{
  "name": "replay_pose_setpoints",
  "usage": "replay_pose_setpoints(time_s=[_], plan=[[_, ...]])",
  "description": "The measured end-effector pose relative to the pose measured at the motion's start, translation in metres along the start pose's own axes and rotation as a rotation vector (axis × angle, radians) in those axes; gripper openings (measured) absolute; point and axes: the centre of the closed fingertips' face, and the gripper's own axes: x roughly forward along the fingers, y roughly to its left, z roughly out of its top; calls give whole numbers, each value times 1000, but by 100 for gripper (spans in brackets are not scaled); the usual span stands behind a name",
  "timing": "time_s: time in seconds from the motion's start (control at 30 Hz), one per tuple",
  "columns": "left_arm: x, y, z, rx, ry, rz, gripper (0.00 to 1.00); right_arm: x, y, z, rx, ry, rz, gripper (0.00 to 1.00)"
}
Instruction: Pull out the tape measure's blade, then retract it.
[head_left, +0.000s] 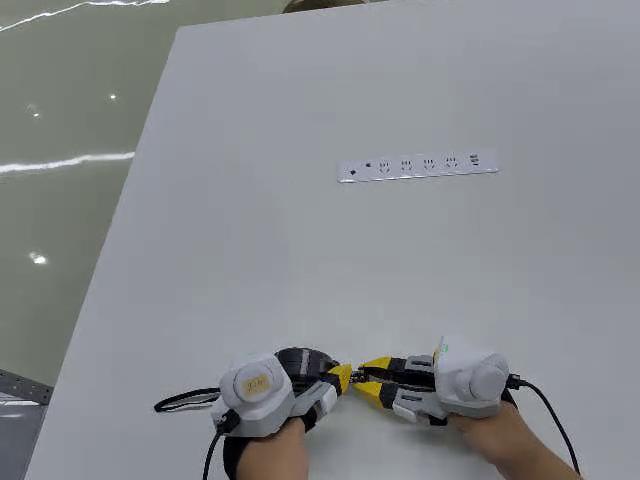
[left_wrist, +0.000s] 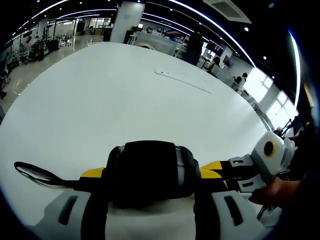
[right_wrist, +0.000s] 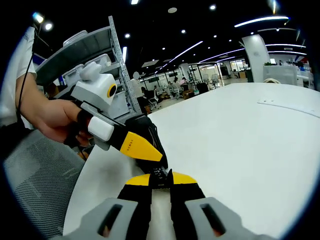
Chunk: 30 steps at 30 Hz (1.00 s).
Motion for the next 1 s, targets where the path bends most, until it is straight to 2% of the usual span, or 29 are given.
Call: replay_pose_setpoints(time_s=[0.07,0.13,0.17,0.27,1.0], plan=[[-1,0,3,-45,-9,-5,68,2,-2,-8,-1,45,-12,12],[-1,1,-1,31,30,-10,68,9,8,-2,-24,27,24,12],[-1,-1,0,6,16,-8,68,12,7,-6,-53,47,15,12],[-2,0,1,-2,3,-11,68,19,7,-2,-27,40,14,12],[-1,0,0,16,2,-12,68,15,7,-4,-44,34,22,12]])
